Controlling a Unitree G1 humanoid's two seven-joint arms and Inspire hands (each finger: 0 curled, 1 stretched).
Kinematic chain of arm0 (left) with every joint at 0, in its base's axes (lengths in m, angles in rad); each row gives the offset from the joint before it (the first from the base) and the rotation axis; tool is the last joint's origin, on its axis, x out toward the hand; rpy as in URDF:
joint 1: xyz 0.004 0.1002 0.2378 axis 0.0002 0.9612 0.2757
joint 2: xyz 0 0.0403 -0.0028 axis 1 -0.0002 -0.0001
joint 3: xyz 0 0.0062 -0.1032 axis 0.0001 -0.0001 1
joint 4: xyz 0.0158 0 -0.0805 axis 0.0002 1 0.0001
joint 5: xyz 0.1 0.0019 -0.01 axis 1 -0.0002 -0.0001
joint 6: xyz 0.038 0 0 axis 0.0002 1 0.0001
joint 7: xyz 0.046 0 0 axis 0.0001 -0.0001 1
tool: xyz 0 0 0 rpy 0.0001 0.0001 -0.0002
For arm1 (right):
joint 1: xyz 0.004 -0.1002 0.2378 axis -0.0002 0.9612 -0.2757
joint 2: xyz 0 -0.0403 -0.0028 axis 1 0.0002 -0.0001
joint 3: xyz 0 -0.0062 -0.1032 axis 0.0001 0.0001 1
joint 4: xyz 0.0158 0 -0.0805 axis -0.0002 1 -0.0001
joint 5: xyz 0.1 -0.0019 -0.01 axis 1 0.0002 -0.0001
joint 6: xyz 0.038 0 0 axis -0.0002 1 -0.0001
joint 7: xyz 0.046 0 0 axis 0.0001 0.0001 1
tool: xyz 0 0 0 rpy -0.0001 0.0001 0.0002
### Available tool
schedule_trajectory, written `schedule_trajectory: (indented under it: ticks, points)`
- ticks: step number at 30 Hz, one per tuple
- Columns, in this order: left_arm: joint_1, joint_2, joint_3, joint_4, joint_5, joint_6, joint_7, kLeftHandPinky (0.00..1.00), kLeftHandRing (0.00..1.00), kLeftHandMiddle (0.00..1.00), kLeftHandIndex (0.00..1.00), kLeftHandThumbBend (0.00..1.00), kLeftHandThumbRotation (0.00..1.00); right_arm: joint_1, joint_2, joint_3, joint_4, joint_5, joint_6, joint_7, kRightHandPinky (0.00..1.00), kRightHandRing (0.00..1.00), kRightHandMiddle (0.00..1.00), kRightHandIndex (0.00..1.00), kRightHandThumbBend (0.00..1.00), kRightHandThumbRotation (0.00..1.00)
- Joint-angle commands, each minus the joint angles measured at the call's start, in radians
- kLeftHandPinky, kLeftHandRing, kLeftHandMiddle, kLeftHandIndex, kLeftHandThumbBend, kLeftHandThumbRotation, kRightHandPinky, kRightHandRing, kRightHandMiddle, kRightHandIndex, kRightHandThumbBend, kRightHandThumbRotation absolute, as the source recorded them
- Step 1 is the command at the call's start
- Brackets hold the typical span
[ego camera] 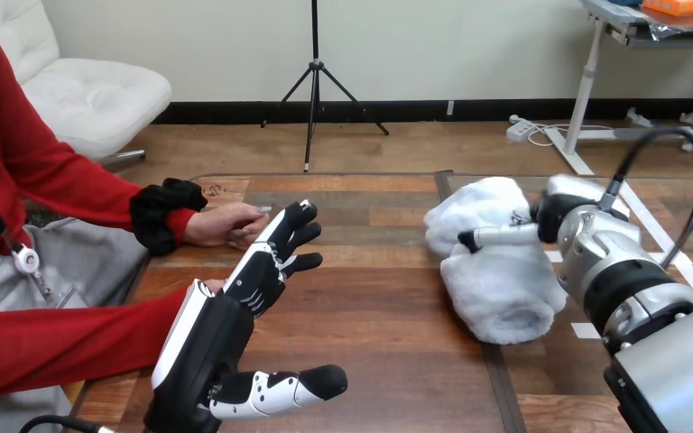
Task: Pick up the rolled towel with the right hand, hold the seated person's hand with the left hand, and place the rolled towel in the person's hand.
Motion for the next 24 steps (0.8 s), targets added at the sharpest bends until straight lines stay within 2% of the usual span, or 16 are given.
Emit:
schedule_trajectory:
  ticks: [1, 2, 3, 5, 7, 10, 17, 24]
  points:
    - [-0.029, 0.001, -0.003, -0.034, -0.014, -0.017, 0.000, 0.82, 0.92, 0.94, 0.93, 1.00, 0.50, -0.023, 0.013, -0.088, -0.019, 0.075, 0.003, -0.100, 0.16, 0.25, 0.39, 0.81, 1.00, 0.36]
    - [-0.029, 0.001, -0.002, -0.036, -0.012, -0.015, 0.001, 0.82, 0.92, 0.94, 0.93, 1.00, 0.50, -0.021, 0.017, -0.132, -0.023, 0.115, 0.006, -0.135, 0.17, 0.26, 0.41, 0.82, 1.00, 0.31]
    - [-0.028, 0.001, -0.002, -0.038, -0.011, -0.013, 0.001, 0.82, 0.92, 0.94, 0.93, 1.00, 0.50, -0.020, 0.020, -0.161, -0.026, 0.143, 0.008, -0.160, 0.18, 0.28, 0.42, 0.82, 1.00, 0.27]
    - [-0.029, 0.000, -0.003, -0.037, -0.011, -0.014, 0.001, 0.82, 0.92, 0.94, 0.93, 1.00, 0.50, -0.017, 0.018, -0.120, -0.022, 0.112, -0.001, -0.148, 0.19, 0.30, 0.43, 0.79, 1.00, 0.22]
    - [-0.029, -0.002, -0.004, -0.039, -0.010, -0.012, 0.002, 0.82, 0.92, 0.94, 0.93, 1.00, 0.50, -0.016, 0.019, -0.095, -0.019, 0.096, -0.003, -0.141, 0.20, 0.31, 0.44, 0.75, 1.00, 0.21]
    - [-0.030, -0.004, -0.006, -0.040, -0.013, -0.008, 0.001, 0.83, 0.92, 0.94, 0.93, 1.00, 0.50, -0.017, 0.023, -0.106, -0.020, 0.108, 0.000, -0.150, 0.19, 0.29, 0.43, 0.71, 0.96, 0.18]
    - [-0.028, -0.005, -0.005, -0.041, -0.002, -0.016, 0.004, 0.83, 0.92, 0.94, 0.93, 1.00, 0.50, -0.011, 0.028, -0.142, -0.026, 0.142, -0.014, -0.188, 0.17, 0.26, 0.40, 0.71, 0.96, 0.11]
    - [-0.025, -0.009, -0.006, -0.044, 0.003, -0.013, 0.008, 0.83, 0.92, 0.94, 0.93, 1.00, 0.52, -0.005, 0.024, -0.134, -0.027, 0.140, -0.034, -0.198, 0.18, 0.27, 0.40, 0.69, 0.95, 0.07]
